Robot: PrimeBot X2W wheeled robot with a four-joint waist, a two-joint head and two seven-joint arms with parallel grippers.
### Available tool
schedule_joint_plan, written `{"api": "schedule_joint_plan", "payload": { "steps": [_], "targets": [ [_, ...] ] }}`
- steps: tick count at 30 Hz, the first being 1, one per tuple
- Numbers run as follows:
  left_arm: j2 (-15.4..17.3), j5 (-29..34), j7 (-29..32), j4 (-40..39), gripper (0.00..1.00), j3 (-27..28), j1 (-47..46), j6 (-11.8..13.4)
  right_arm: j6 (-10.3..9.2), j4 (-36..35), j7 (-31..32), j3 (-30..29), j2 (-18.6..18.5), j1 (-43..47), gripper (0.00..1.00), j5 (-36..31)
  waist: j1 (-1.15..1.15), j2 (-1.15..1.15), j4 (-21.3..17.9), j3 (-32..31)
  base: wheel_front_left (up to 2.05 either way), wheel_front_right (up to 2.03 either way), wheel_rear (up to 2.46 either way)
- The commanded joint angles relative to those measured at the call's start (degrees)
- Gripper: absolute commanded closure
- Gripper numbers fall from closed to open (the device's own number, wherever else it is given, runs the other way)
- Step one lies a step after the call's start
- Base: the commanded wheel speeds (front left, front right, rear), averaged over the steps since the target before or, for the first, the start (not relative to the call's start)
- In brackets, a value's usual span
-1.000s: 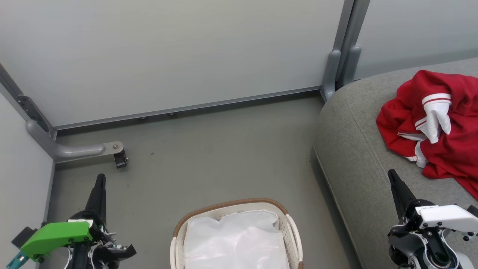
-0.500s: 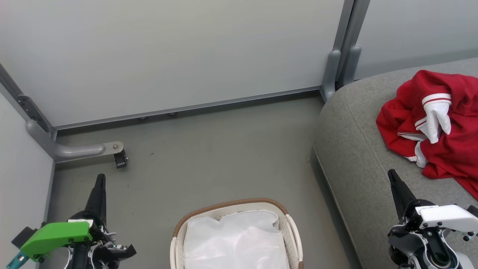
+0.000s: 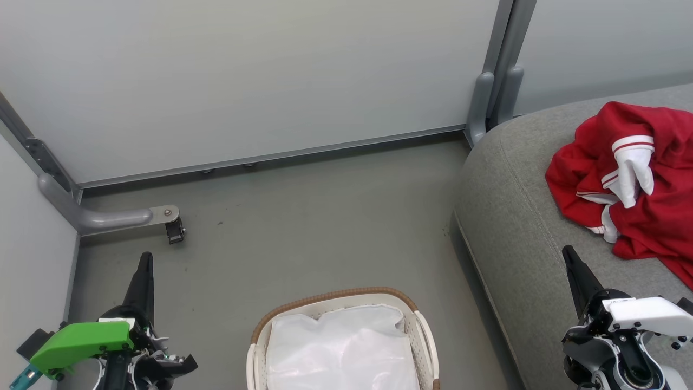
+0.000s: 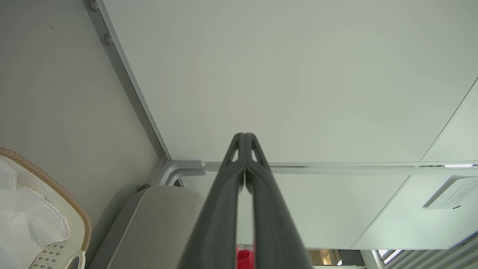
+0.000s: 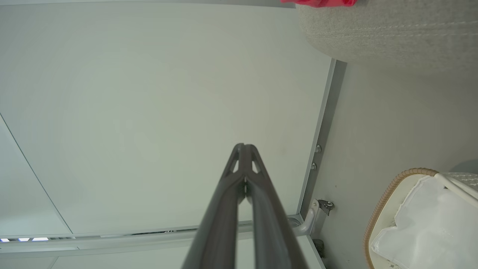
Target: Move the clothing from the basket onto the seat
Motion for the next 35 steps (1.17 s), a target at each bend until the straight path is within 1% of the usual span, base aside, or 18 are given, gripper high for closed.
{"api": "schedule_joint_plan", "payload": {
  "steps": [1, 35],
  "targets": [
    [0.38, -0.19, 0.24, -0.11, 1.0, 0.13, -0.68, -0.26, 0.0, -0.14, 0.07, -0.1, -0.14, -0.49, 1.0, 0.21, 0.0, 0.0, 0.0, 0.0, 0.0, 0.0, 0.0],
    [0.38, -0.19, 0.24, -0.11, 1.0, 0.13, -0.68, -0.26, 0.0, -0.14, 0.06, -0.09, -0.14, -0.49, 1.0, 0.22, 0.0, 0.0, 0.0, 0.0, 0.0, 0.0, 0.0]
  ]
}}
